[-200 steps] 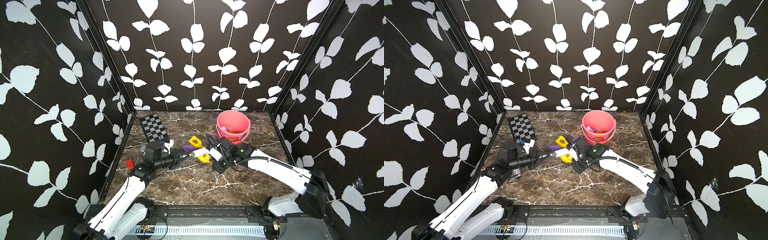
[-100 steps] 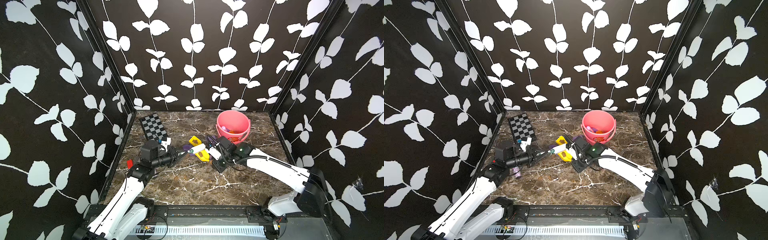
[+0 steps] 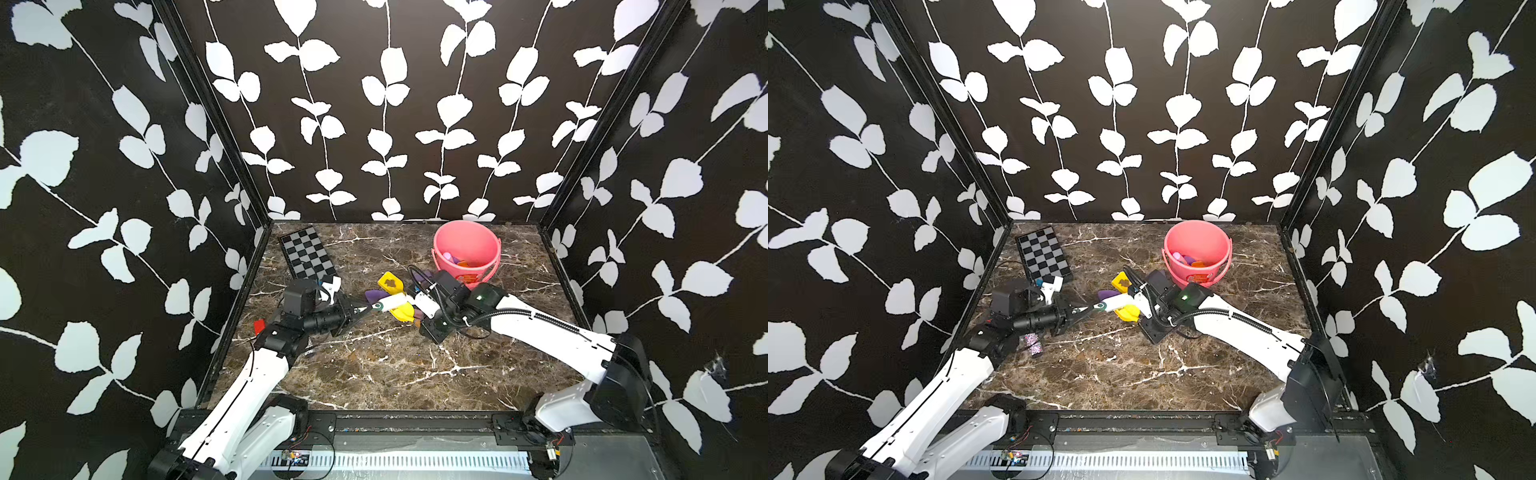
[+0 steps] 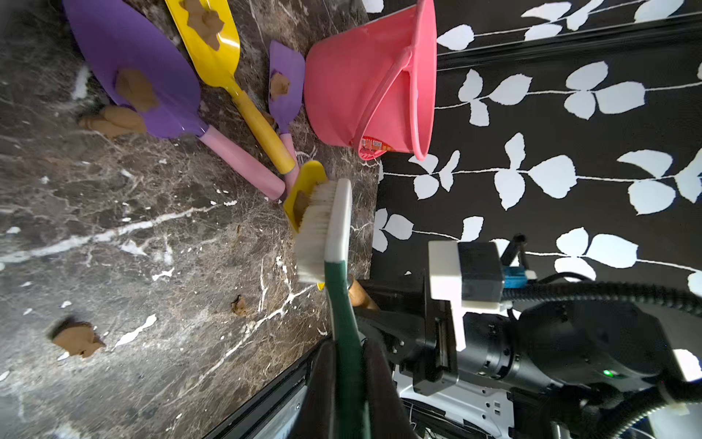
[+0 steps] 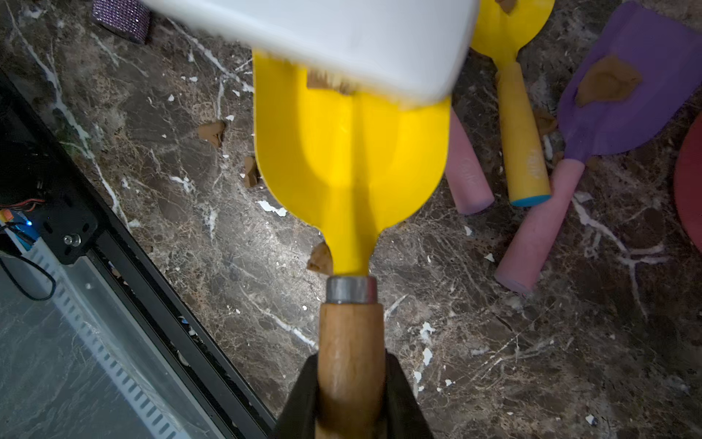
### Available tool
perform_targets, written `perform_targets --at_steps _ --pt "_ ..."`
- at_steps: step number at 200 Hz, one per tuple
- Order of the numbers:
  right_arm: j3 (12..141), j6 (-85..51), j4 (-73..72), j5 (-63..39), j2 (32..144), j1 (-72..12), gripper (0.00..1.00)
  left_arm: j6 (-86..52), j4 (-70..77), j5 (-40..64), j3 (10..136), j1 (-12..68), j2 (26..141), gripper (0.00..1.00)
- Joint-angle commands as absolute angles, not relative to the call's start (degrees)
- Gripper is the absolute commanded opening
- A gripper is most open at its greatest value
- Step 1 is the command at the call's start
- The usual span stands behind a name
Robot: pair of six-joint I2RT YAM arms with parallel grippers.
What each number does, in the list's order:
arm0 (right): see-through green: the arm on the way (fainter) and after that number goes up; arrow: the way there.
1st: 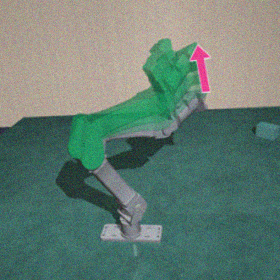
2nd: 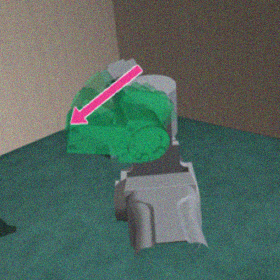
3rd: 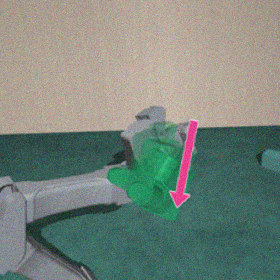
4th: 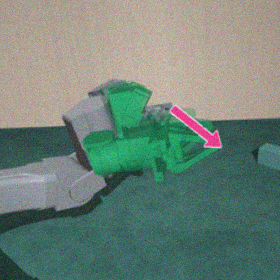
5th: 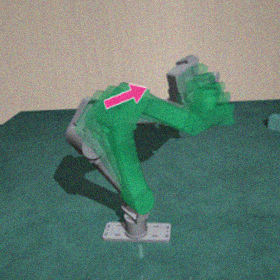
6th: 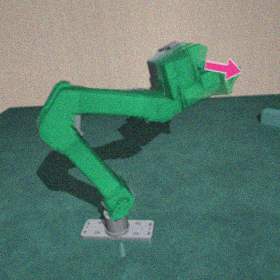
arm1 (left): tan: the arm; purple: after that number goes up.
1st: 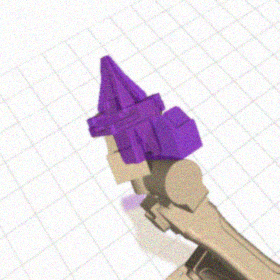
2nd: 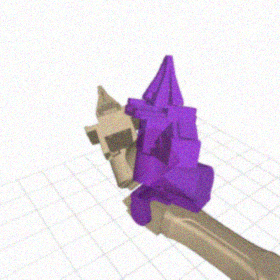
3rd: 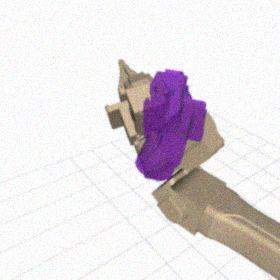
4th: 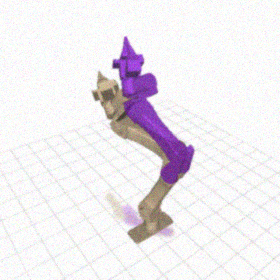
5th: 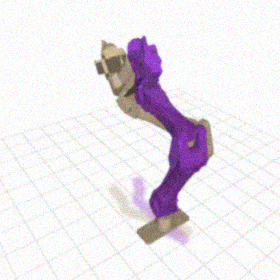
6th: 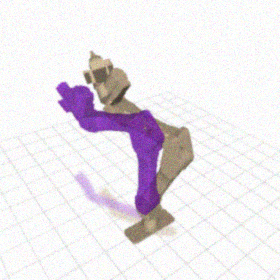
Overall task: Brush the soil off the hand trowel and place it into the bucket
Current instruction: Brush off the soil from the hand trowel.
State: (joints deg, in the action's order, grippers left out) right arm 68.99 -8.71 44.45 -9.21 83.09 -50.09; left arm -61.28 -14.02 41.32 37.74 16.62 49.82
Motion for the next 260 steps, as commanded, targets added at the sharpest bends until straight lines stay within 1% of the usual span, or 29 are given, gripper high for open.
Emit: perform_targets --at_steps 1,28,65,101,116,132,149,179,209,226,237,260 --pt "67.85 -7.40 45.52 -7.50 80.10 -49.87 0.00 -59.31 -15.03 40.93 40.39 14.70 49.32 0.00" --pt "67.38 -7.18 45.71 -7.12 79.64 -49.70 0.00 -61.21 -13.56 43.37 40.98 14.57 49.32 0.00" --pt "69.44 -7.68 43.76 -9.39 82.49 -49.75 0.00 -68.53 -4.72 45.79 37.02 17.22 48.97 0.00" --pt "71.96 -7.40 43.07 -10.10 84.91 -49.84 0.00 -67.89 -4.96 44.51 35.46 20.20 49.47 0.00" --pt "72.42 -7.43 43.07 -10.29 85.01 -49.85 0.00 -64.98 -8.69 43.05 35.07 20.26 49.66 0.00" --pt "72.34 -7.25 43.64 -9.98 84.75 -49.89 0.00 -60.77 -14.04 40.43 35.86 19.83 49.51 0.00" --pt "71.45 -6.95 44.55 -9.44 83.94 -49.79 0.00 -59.19 -15.39 40.74 36.04 18.62 49.69 0.00" --pt "69.70 -6.81 45.15 -8.54 81.62 -49.83 0.00 -55.85 -19.59 41.81 37.03 13.47 49.50 0.00" --pt "68.06 -6.59 46.06 -7.52 79.92 -49.83 0.00 -55.47 -19.67 44.08 38.64 8.50 48.95 0.00" --pt "67.64 -6.56 46.22 -7.00 79.59 -49.75 0.00 -56.65 -17.97 45.49 39.64 8.07 48.93 0.00" --pt "67.99 -6.58 45.89 -6.82 79.92 -49.70 0.00 -59.73 -15.24 47.64 39.24 8.15 48.89 0.00" --pt "69.85 -6.70 44.91 -7.42 81.87 -49.83 0.00 -67.09 -7.45 48.59 37.17 11.19 47.53 0.00"
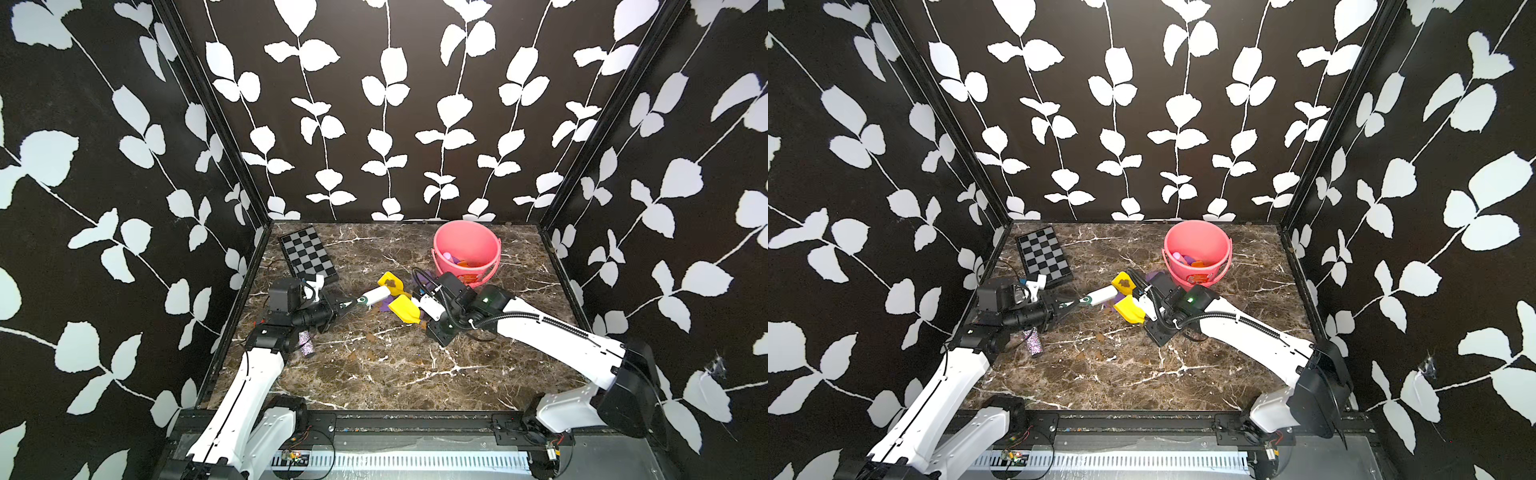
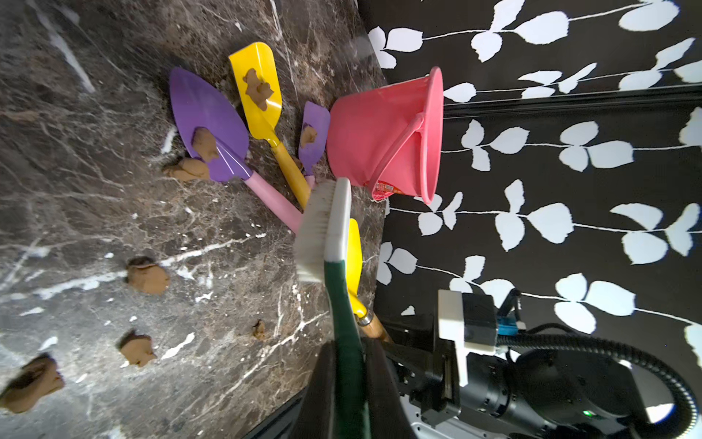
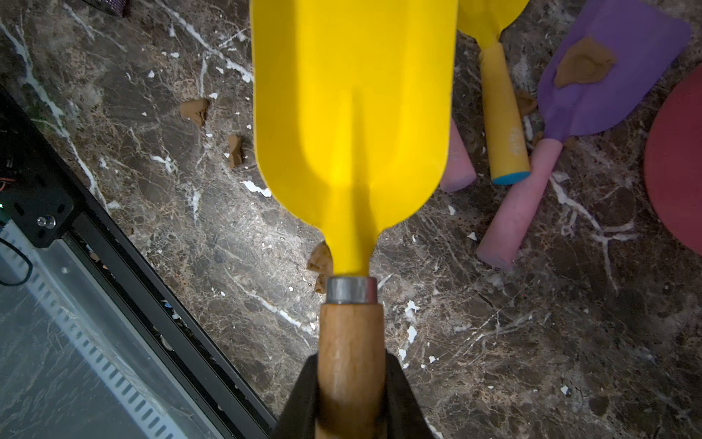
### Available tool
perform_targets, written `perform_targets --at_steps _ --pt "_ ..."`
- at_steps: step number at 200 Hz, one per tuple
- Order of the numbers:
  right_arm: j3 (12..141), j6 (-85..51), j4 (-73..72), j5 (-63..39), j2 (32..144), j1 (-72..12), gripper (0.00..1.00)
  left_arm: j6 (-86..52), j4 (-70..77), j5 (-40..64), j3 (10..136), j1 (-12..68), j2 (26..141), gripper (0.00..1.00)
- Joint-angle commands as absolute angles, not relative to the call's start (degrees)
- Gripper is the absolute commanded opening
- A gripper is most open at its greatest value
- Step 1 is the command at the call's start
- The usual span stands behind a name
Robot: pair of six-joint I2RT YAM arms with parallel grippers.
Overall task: Brush the soil off the hand trowel and place it into the bucket
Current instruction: Brush off the soil from the hand trowel.
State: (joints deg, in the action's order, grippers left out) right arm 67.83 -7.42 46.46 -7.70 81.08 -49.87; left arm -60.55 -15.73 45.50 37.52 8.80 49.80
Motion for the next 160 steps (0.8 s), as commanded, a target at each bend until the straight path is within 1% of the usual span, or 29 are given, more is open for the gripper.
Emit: perform_targets --at_steps 1,50,76,101,123,160 --pt "69.95 -6.73 44.87 -7.49 82.02 -49.83 0.00 -67.30 -7.28 48.51 37.13 11.35 47.41 0.00" --pt "73.77 -6.75 43.39 -9.14 85.76 -50.42 0.00 -69.75 -4.94 44.46 34.19 17.87 46.26 0.00" --pt "74.79 -7.08 43.22 -9.16 85.70 -50.42 0.00 -69.69 -5.73 44.34 31.35 18.46 47.29 0.00" --pt "74.65 -7.42 42.98 -9.09 84.98 -50.41 0.00 -67.14 -7.56 43.54 31.60 18.29 48.31 0.00" --pt "73.30 -7.48 43.25 -8.89 83.87 -50.44 0.00 -62.69 -11.97 43.43 33.96 15.14 48.98 0.00" --pt "70.59 -7.13 44.66 -7.91 81.02 -50.40 0.00 -55.90 -17.97 46.38 38.61 4.59 49.25 0.00"
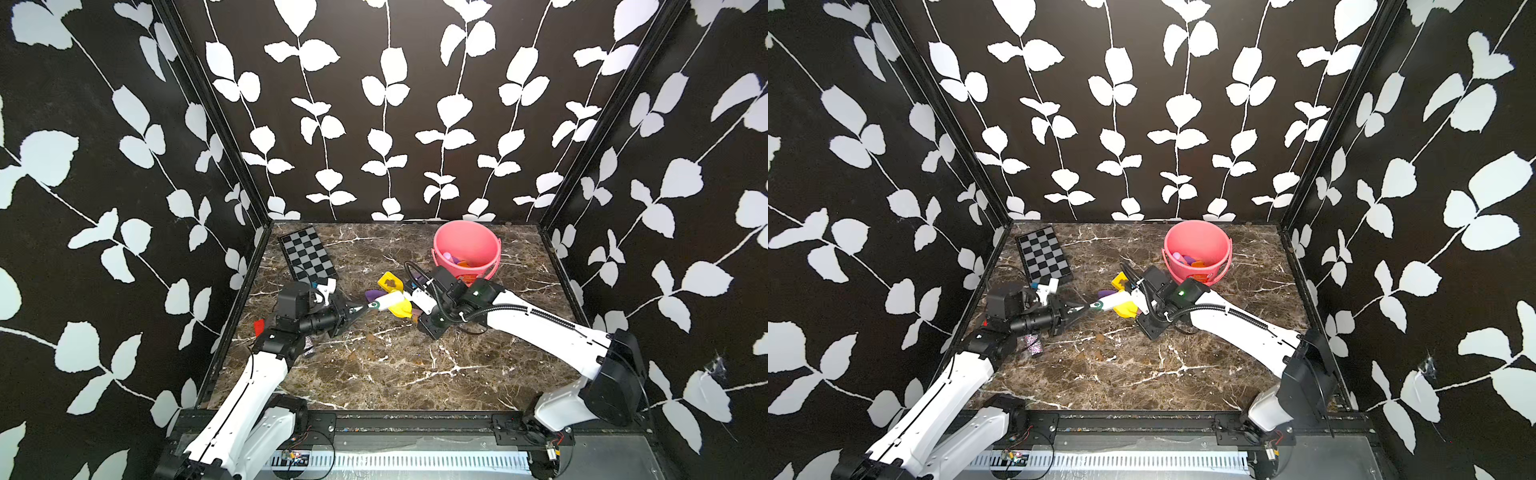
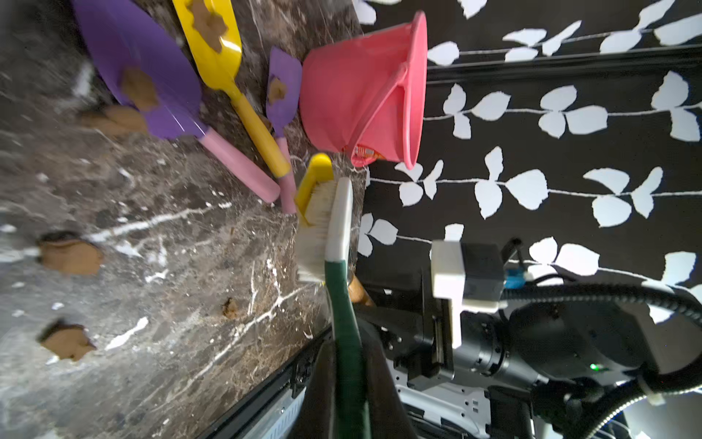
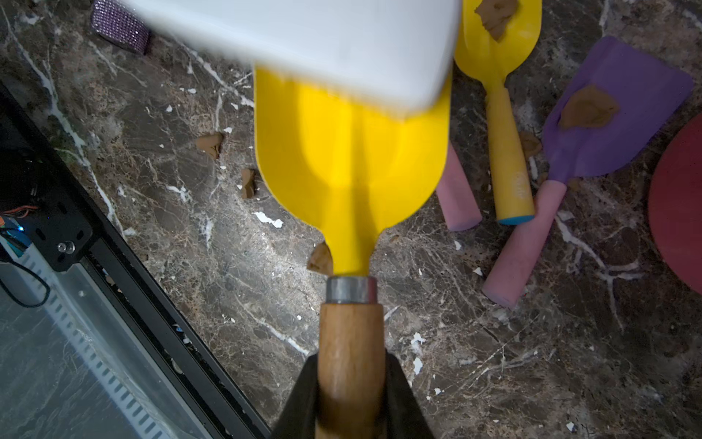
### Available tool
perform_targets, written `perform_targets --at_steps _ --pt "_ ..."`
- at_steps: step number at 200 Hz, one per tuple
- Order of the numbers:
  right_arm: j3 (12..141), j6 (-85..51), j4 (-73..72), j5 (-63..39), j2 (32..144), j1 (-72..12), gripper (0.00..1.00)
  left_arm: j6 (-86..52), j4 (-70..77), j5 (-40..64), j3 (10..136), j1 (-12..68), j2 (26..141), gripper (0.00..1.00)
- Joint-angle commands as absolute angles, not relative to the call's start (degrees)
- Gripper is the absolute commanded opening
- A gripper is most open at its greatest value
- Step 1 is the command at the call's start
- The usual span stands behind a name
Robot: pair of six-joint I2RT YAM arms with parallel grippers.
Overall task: Brush the soil off the hand trowel and place it into the bucket
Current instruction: Brush off the soil from the hand trowel.
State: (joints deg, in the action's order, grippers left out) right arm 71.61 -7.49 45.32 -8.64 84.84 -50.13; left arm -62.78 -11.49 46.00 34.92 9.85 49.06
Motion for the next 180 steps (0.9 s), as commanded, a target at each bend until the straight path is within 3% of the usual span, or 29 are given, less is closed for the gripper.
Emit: perform_targets --at_steps 1,31,58,85,131,180 --pt "70.54 -7.12 44.74 -7.87 80.94 -50.38 0.00 -55.59 -18.13 46.44 38.73 4.41 49.28 0.00" --pt "69.74 -7.90 46.39 -9.58 79.44 -48.55 0.00 -49.59 -21.25 45.91 43.75 1.43 50.37 0.00" --pt "71.24 -10.65 48.84 -17.70 79.46 -42.50 0.00 -31.88 -36.12 37.85 52.76 2.91 50.89 0.00" --pt "73.32 -15.16 49.47 -28.26 80.23 -37.26 0.00 -15.96 -47.79 23.05 57.49 11.57 50.87 0.00" --pt "77.17 -24.50 48.93 -41.85 85.60 -36.08 0.00 -0.94 -51.78 20.07 59.35 25.52 50.14 0.00" --pt "77.70 -30.06 45.63 -43.92 88.77 -38.03 0.00 12.26 -49.60 14.54 59.49 40.68 51.08 0.00"
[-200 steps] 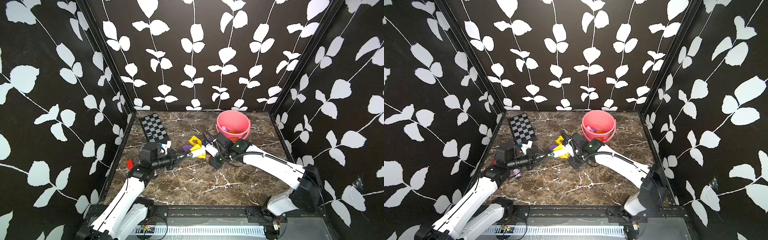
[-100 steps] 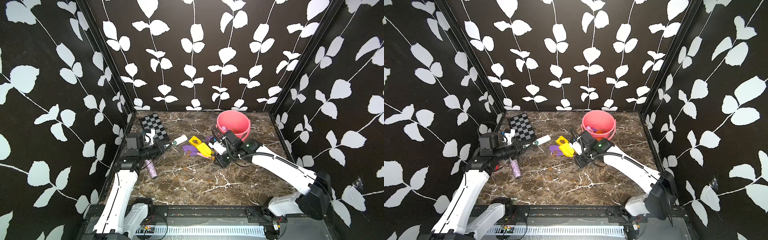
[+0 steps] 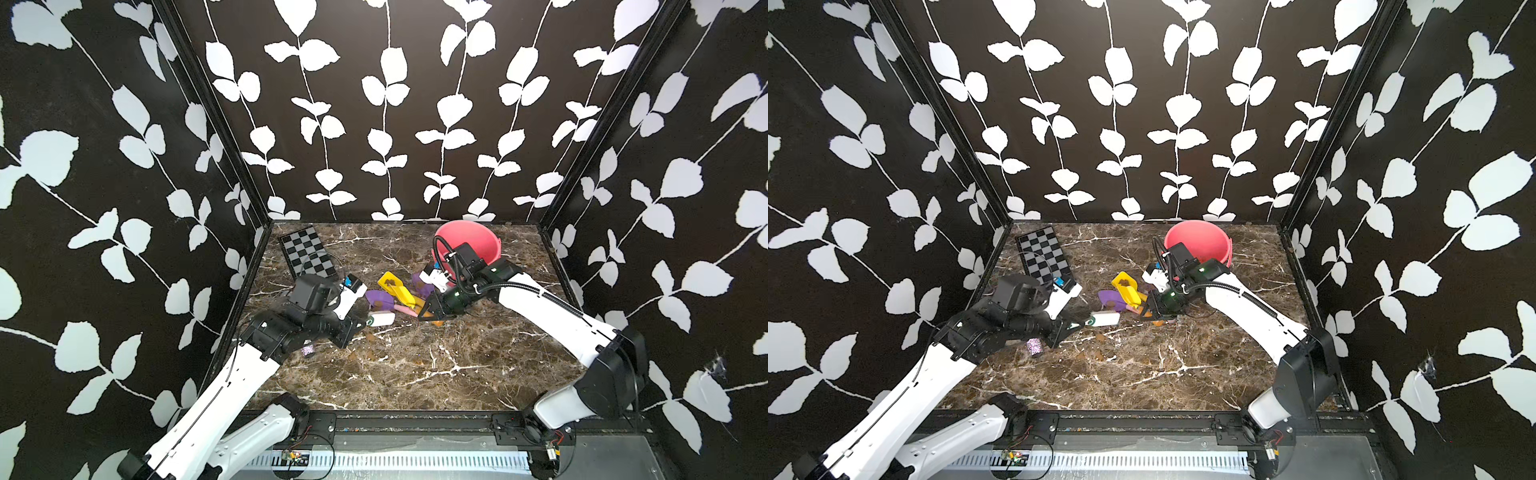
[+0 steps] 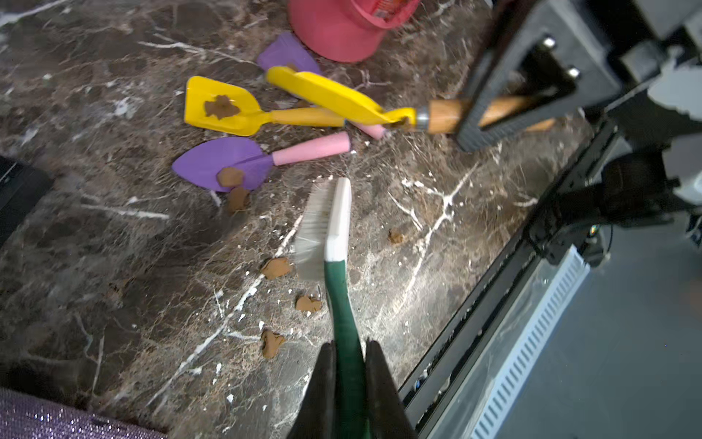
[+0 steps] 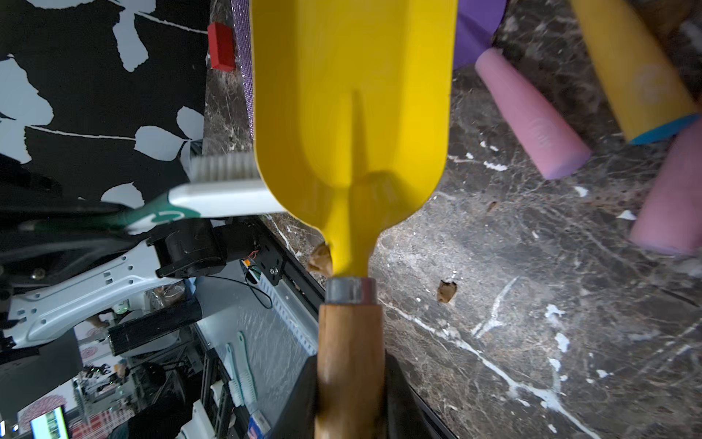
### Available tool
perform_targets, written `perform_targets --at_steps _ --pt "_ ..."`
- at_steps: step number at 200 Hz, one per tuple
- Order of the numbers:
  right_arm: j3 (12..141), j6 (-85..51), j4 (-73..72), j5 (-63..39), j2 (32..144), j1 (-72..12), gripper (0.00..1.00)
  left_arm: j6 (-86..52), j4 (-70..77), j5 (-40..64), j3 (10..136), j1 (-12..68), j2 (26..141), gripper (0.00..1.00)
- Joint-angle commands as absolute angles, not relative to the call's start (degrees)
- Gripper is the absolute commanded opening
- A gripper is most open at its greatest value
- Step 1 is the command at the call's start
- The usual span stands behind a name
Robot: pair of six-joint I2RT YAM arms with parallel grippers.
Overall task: Brush the soil off the hand trowel and place it into the bucket
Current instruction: Brush off the soil from the hand trowel.
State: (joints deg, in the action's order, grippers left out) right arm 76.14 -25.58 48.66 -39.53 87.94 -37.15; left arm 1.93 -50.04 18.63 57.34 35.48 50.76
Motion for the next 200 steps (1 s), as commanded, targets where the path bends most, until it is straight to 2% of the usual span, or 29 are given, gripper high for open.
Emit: perform_targets --at_steps 1,56,97,200 --pt "77.70 -30.10 45.54 -43.98 88.86 -38.04 0.00 12.46 -49.58 14.39 59.50 41.26 51.16 0.00" --pt "77.71 -33.23 42.64 -46.65 92.77 -39.71 0.00 23.72 -45.64 8.94 60.22 52.22 55.97 0.00" --pt "76.33 -32.49 42.48 -47.50 93.13 -40.34 0.00 28.16 -40.40 4.72 59.50 52.82 55.04 0.00" --pt "75.59 -30.60 43.61 -46.79 92.14 -39.78 0.00 37.26 -42.98 -11.72 59.15 52.82 56.16 0.00"
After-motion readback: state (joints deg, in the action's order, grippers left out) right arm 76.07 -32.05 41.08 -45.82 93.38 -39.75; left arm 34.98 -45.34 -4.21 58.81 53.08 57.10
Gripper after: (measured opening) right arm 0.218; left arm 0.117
